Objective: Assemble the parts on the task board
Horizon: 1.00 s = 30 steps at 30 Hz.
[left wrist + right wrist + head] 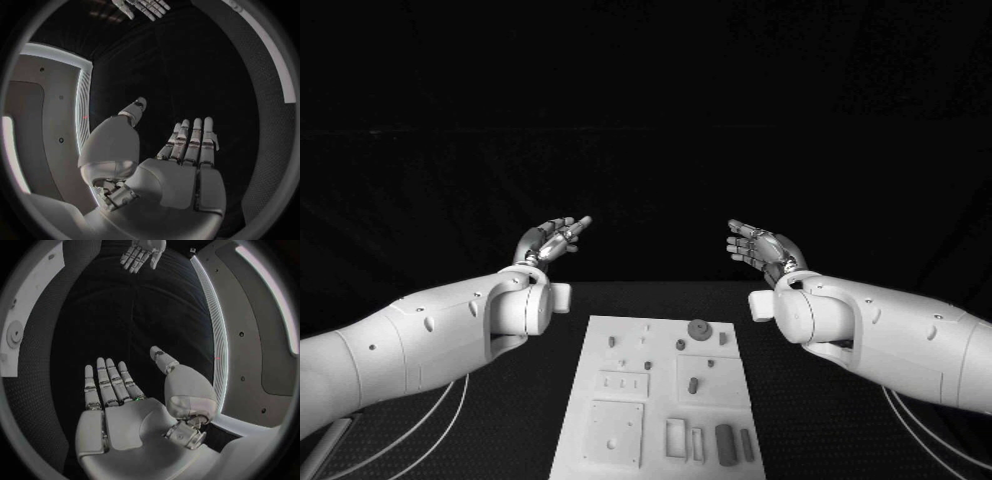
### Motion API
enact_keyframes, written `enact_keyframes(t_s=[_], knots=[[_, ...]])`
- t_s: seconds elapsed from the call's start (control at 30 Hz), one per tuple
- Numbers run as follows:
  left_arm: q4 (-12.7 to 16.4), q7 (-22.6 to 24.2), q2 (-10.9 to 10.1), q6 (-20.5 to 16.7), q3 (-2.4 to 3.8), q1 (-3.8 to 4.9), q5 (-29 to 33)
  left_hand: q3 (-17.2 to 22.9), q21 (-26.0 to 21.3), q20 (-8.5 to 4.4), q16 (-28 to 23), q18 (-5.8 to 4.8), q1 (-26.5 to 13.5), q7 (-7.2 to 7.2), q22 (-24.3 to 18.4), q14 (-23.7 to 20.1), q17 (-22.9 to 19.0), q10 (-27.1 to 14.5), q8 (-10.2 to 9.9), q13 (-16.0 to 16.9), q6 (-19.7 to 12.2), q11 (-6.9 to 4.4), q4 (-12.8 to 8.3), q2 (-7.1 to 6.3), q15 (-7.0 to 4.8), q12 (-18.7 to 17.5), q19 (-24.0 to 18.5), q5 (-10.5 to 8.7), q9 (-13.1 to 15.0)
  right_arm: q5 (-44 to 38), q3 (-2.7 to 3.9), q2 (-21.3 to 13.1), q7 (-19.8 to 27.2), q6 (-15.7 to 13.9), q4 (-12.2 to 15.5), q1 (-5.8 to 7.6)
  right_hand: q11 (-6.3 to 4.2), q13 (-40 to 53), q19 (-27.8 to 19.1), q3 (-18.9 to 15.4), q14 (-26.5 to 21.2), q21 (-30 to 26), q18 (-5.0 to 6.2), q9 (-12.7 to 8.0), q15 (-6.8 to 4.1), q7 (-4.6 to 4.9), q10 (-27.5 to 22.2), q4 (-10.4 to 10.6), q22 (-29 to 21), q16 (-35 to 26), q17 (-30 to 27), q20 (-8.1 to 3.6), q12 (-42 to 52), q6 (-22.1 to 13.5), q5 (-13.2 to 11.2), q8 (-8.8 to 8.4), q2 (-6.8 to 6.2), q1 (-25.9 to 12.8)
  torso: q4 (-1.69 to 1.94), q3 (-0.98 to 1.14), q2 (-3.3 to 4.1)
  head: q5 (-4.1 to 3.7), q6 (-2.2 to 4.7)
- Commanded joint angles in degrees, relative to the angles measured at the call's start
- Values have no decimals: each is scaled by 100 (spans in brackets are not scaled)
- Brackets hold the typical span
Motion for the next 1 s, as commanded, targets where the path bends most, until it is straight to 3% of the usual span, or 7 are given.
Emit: enact_keyframes(t_s=[0.03,0.27,0.37,0.43,0.47,0.8,1.0], knots=[[-407,-525,121,955,-79,175,-139,95,67,17,72,-42,223,24,269,110,98,169,77,24,102,14,6,-19,17,26,105,46,109,-90,-84,111,-848,1396,-397,173,54,38,367,224,274,87,134,108,95,159,365,-235,763,186,114,57,81,276,82,179,-171,523,-2,-1,0,0,1],[-958,-768,280,1359,-220,418,-175,38,151,-65,240,-24,326,123,270,416,166,408,218,70,300,110,-39,82,51,130,288,50,292,-117,-250,289,-1359,2170,-1010,461,97,70,755,112,673,110,291,157,171,191,846,-526,758,413,196,46,201,663,436,365,-248,902,-2,-1,0,0,1],[-1012,-793,296,1400,-234,442,-179,-28,375,-197,630,128,474,308,253,1212,290,874,323,148,567,259,-186,233,181,329,832,72,309,-123,-284,325,-1462,2325,-1134,518,89,93,1174,186,987,170,443,164,185,186,1190,-623,727,561,253,32,293,942,422,456,-343,1205,-2,-1,0,0,1],[-1012,-793,296,1400,-234,442,-179,-54,517,-282,808,250,623,423,241,1628,329,1266,466,204,967,305,-359,358,81,480,1216,88,323,-124,-291,333,-1486,2362,-1163,532,58,118,1451,232,1237,177,542,159,130,168,1470,-675,683,667,314,30,362,1178,365,516,-401,1416,-2,-1,0,0,1],[-898,-851,188,1725,-282,378,-424,-73,547,-306,857,276,644,438,233,1758,339,1418,488,223,1072,307,-407,395,53,535,1315,90,313,-3317,-304,445,-1253,1741,-1588,452,48,150,1594,271,1389,208,593,163,88,170,1637,-685,679,742,356,20,426,1285,339,549,-421,1500,20,-18,11,-16,-76],[-642,-853,24,1965,-297,377,-886,71,821,-595,1112,331,952,293,233,2731,424,2954,751,378,2494,83,-1196,742,-262,979,2120,367,253,-5266,-303,471,-1357,1691,-1532,381,-219,386,2713,688,2377,400,939,191,-302,84,2675,-653,669,1115,755,-2,648,2186,0,702,-589,2007,42,-15,38,0,-105],[-294,-765,-198,1874,-294,377,-909,226,1297,-871,1492,386,1004,225,281,3499,683,3267,630,380,2761,-2,-1648,806,-573,924,2769,364,194,-6309,-303,429,-1501,1756,-1314,370,-409,549,3306,881,2912,591,964,236,-550,-23,3136,-680,751,1297,1080,-155,689,2617,52,729,-646,2145,43,-13,98,-11,-128]])
